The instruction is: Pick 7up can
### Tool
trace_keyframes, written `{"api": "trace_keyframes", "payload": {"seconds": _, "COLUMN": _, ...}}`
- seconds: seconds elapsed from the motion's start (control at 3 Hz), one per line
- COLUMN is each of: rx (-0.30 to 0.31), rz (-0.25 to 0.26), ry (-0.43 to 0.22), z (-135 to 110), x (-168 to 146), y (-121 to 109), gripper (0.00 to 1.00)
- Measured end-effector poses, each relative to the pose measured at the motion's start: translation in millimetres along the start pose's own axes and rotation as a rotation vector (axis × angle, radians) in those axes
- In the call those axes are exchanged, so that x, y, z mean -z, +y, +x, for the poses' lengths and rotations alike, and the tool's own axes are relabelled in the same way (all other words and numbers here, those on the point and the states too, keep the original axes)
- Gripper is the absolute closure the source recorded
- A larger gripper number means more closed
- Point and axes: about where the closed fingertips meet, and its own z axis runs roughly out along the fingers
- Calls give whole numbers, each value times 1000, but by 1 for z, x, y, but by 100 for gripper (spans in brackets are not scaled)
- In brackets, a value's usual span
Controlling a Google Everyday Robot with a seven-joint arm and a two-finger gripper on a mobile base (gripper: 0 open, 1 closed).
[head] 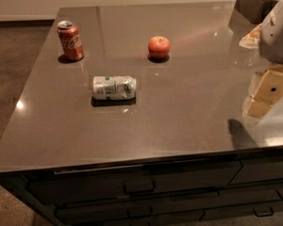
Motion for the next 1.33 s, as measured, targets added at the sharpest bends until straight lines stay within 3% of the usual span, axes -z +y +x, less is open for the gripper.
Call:
{"api": "trace_keyframes", "payload": {"seconds": 0.33, "rx": 0, "rz": 0, "ry": 0, "z": 0, "x": 0, "y": 0, "gripper": 0}}
{"api": "trace_keyframes", "payload": {"seconds": 0.67, "rx": 46, "rz": 0, "ry": -16, "z": -14, "x": -7, "y": -5, "gripper": 0}}
{"api": "trace_keyframes", "payload": {"seconds": 1.33, "rx": 197, "rz": -68, "ry": -52, "z": -79, "x": -49, "y": -24, "gripper": 0}}
